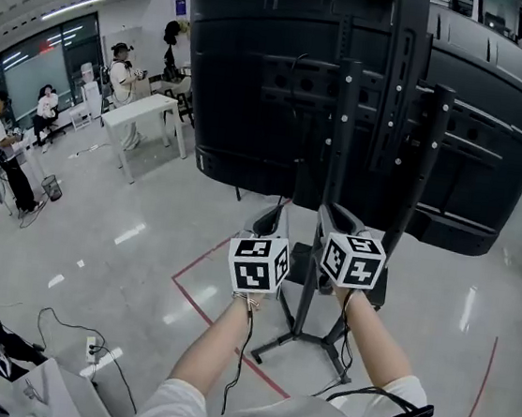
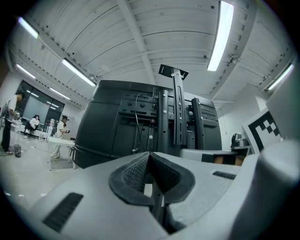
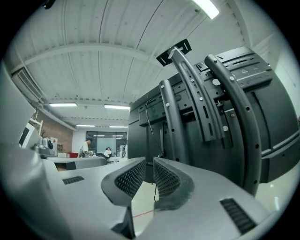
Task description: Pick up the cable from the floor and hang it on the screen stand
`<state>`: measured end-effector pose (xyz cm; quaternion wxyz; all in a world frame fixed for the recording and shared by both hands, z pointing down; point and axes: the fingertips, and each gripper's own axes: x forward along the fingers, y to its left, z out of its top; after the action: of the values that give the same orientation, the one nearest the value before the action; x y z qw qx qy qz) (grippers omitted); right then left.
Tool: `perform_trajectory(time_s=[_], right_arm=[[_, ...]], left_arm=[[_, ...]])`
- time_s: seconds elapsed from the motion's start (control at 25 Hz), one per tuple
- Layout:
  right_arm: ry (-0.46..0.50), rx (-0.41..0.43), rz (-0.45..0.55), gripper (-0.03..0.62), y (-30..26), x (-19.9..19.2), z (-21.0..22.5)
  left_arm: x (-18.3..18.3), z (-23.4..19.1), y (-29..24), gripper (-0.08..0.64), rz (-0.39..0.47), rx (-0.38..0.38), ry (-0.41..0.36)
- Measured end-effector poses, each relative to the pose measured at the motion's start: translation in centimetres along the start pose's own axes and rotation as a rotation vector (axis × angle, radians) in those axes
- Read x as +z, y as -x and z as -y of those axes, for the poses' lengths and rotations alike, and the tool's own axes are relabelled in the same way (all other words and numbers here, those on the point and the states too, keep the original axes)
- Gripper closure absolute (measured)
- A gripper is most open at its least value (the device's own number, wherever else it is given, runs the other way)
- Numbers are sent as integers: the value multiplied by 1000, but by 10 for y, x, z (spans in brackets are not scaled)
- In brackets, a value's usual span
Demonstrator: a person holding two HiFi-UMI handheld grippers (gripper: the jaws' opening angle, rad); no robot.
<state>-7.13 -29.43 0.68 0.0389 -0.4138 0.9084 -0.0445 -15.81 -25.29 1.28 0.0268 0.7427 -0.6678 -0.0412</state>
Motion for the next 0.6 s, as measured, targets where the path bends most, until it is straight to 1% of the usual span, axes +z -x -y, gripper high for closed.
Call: perform_trajectory(time_s=[0.16, 0.28, 0.44, 0.6], right_arm=[[-7, -28, -17, 552, 16, -28, 1], [-25, -28, -26, 561, 24, -41, -5], [-34, -14, -41, 568, 23, -51, -12], [-25, 0, -52, 571, 20, -52, -15]], left_arm=[[-22, 1, 12, 558, -12, 13, 6], [-33, 0, 20, 557, -7, 34, 8], [-41, 1, 19, 558, -13, 43, 19], [-38, 0, 17, 558, -4, 50, 28]])
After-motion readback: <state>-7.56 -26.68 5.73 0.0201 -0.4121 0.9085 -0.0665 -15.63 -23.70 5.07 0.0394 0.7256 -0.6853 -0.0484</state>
